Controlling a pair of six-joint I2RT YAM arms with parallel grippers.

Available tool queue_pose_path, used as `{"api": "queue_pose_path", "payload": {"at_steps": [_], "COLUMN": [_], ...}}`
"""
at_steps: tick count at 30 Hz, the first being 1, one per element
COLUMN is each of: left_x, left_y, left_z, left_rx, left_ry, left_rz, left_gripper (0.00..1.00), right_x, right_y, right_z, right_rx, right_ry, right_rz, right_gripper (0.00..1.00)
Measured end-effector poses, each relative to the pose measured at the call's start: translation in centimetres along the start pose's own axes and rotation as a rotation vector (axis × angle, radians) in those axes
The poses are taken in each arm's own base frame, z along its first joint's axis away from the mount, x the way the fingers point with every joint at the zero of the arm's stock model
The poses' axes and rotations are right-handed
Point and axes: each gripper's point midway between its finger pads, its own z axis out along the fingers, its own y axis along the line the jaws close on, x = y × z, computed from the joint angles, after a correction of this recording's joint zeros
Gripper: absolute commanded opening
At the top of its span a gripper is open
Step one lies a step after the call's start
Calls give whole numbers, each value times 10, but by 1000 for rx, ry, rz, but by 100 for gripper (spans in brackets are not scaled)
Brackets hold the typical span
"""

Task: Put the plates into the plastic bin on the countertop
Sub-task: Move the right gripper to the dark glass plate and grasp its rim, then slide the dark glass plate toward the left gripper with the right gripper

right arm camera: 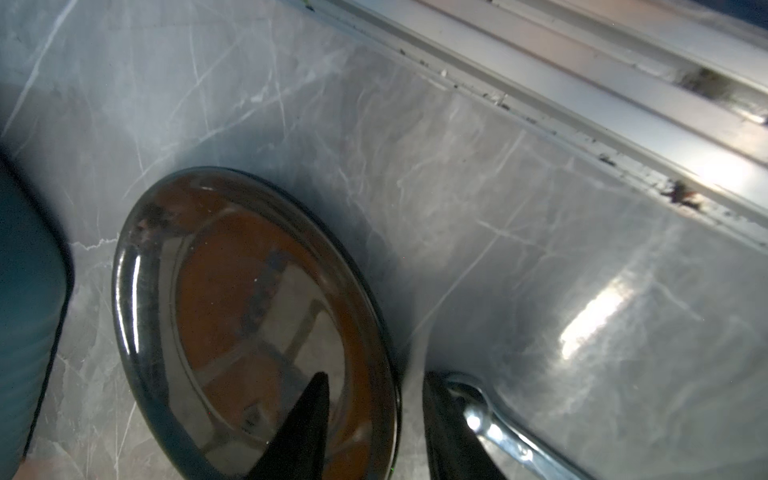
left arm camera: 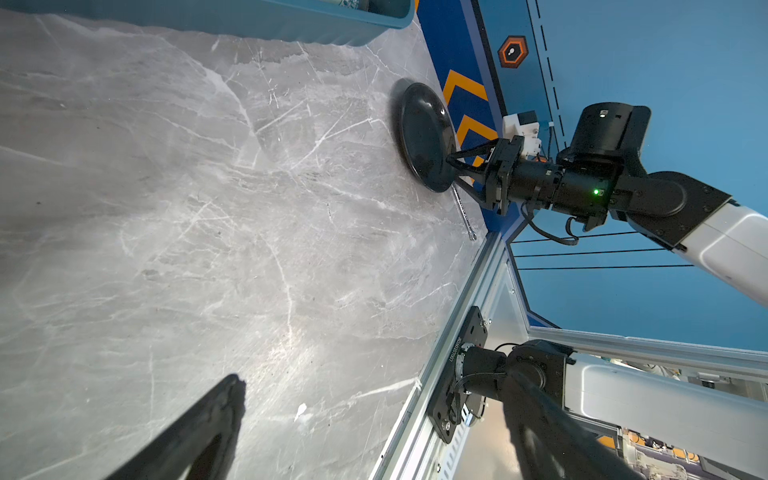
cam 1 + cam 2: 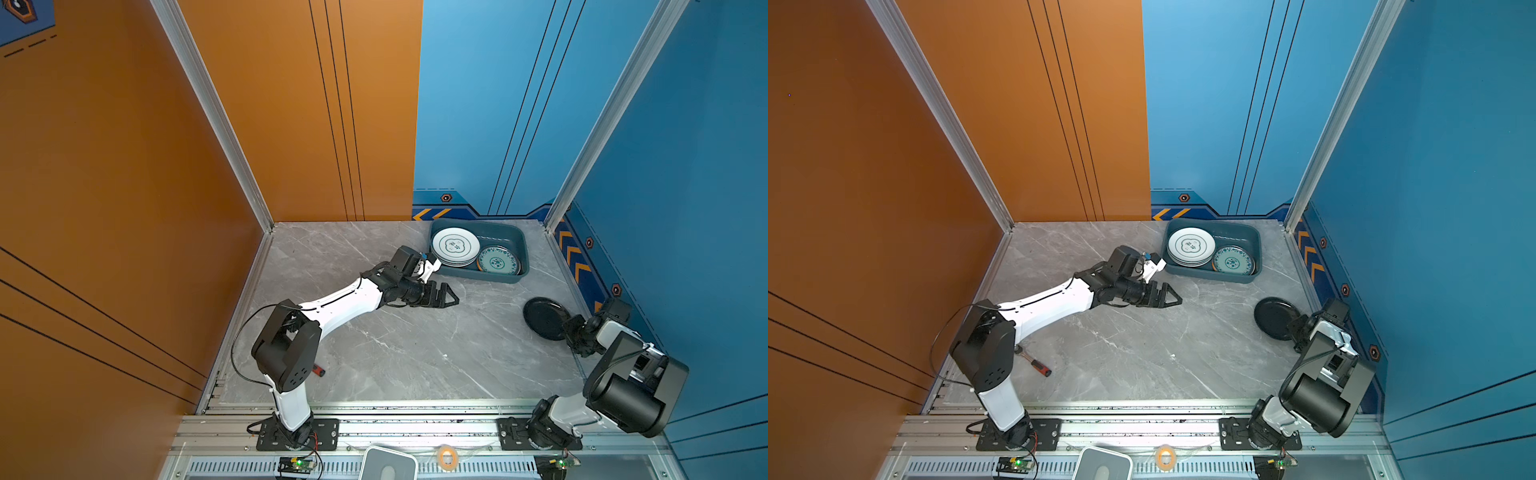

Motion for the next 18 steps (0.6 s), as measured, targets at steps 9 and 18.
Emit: {"api": "queue_pose_path", "payload": {"at_steps": [9,18], "left_x": [-1,3], "left_y": [8,12], "left_z": [-6,-13], "left_rx": [-10,-16], "left_ry": [-10,-14], "left_rz": [-12,-20], "left_gripper": [98,98], "right_x": [-3,-5], "right_y": [6,25], "right_z": [5,0], "right_rx": [-19,-52], "right_ry": [-1,-14], "right_rz": [-9,-51], "right_gripper": [20,6]}}
